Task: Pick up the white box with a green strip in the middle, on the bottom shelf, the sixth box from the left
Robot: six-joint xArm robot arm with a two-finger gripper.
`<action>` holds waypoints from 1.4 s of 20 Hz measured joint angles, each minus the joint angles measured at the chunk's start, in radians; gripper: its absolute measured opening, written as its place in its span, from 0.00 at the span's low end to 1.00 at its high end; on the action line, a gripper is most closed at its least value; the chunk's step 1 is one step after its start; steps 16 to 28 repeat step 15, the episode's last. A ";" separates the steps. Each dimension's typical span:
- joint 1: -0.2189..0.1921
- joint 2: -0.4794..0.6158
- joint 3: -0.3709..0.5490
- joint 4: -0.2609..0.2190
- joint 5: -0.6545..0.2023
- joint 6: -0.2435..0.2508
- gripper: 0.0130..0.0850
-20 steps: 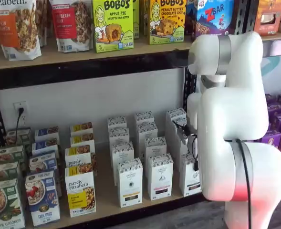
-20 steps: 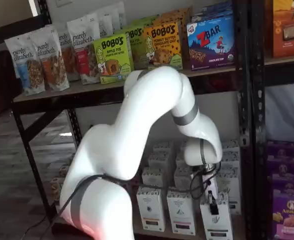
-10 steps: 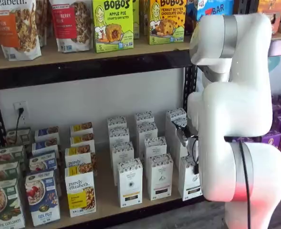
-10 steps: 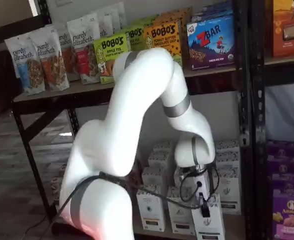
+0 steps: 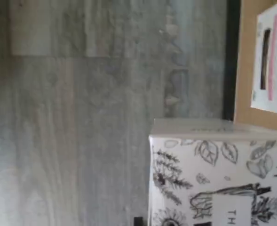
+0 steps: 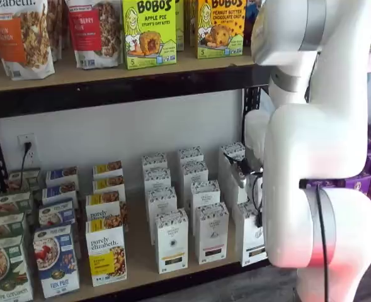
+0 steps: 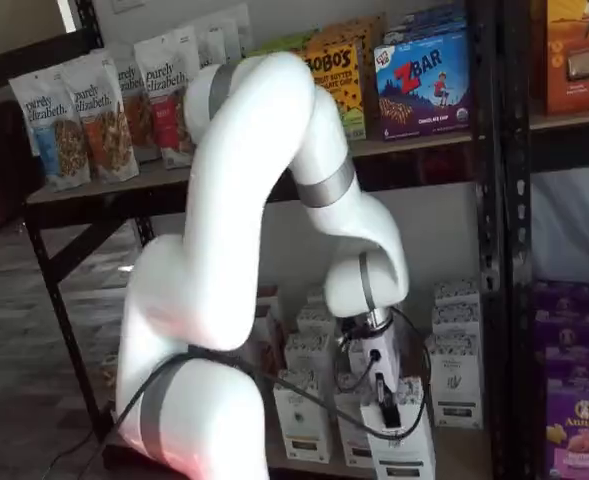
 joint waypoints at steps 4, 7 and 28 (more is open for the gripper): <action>0.029 -0.139 0.108 0.036 0.045 -0.008 0.61; 0.047 -0.226 0.160 0.097 0.085 -0.050 0.61; 0.076 -0.440 0.242 0.196 0.228 -0.123 0.61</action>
